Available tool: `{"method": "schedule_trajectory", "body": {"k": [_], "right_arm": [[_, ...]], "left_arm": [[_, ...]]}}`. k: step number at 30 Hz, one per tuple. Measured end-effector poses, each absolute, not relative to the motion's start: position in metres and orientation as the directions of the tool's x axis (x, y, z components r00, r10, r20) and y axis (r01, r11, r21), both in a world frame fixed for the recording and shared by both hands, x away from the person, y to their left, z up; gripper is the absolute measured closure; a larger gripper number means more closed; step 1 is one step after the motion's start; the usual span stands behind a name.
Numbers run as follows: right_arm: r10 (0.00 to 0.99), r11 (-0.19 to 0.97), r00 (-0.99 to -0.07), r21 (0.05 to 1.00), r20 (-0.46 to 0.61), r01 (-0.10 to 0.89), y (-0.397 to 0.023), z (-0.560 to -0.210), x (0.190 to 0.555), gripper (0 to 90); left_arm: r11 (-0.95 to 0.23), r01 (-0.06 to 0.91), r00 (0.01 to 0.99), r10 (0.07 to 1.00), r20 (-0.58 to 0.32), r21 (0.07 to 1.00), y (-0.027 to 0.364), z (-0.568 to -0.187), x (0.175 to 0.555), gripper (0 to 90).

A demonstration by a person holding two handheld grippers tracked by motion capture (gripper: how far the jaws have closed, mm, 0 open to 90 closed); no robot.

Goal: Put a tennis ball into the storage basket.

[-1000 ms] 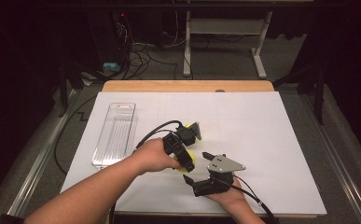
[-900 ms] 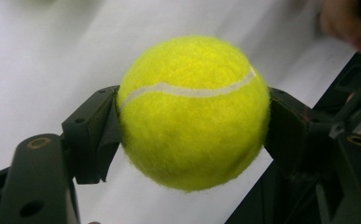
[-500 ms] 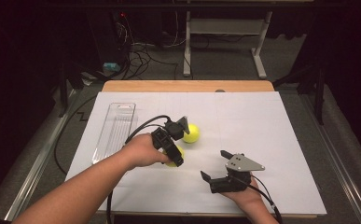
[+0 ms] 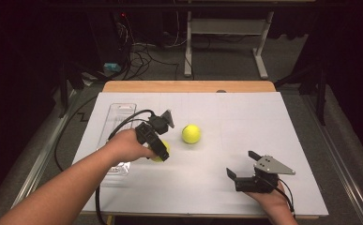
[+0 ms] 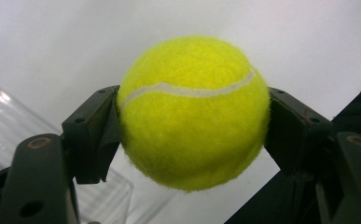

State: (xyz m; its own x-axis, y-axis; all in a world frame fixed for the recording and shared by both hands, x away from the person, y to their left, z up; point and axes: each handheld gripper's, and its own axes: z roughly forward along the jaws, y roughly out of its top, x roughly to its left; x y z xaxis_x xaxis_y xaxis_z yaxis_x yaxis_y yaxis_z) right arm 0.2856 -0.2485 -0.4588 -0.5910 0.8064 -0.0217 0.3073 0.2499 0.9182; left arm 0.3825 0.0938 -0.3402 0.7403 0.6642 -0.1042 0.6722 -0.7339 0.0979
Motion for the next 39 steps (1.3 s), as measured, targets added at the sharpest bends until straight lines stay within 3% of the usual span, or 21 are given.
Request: {"method": "schedule_trajectory", "body": {"k": [9, 21, 39], "right_arm": [[0.833, 0.245, -0.553, 0.915, -0.030, 0.320, -0.275, -0.461, 0.277, 0.0], [0.834, 0.254, -0.551, 0.909, -0.033, 0.330, -0.281, -0.463, 0.273, 0.0], [0.830, 0.265, -0.557, 0.907, -0.041, 0.328, -0.282, -0.465, 0.273, 0.2]], "left_arm": [[-0.696, 0.714, 0.700, 0.708, -0.094, 0.080, 0.127, -0.329, 0.395, 26.8], [-0.607, 0.792, 0.611, 0.789, -0.065, 0.067, 0.178, -0.316, 0.425, 26.8], [-0.487, 0.873, 0.488, 0.871, -0.045, 0.035, 0.221, -0.331, 0.461, 26.7]]}}
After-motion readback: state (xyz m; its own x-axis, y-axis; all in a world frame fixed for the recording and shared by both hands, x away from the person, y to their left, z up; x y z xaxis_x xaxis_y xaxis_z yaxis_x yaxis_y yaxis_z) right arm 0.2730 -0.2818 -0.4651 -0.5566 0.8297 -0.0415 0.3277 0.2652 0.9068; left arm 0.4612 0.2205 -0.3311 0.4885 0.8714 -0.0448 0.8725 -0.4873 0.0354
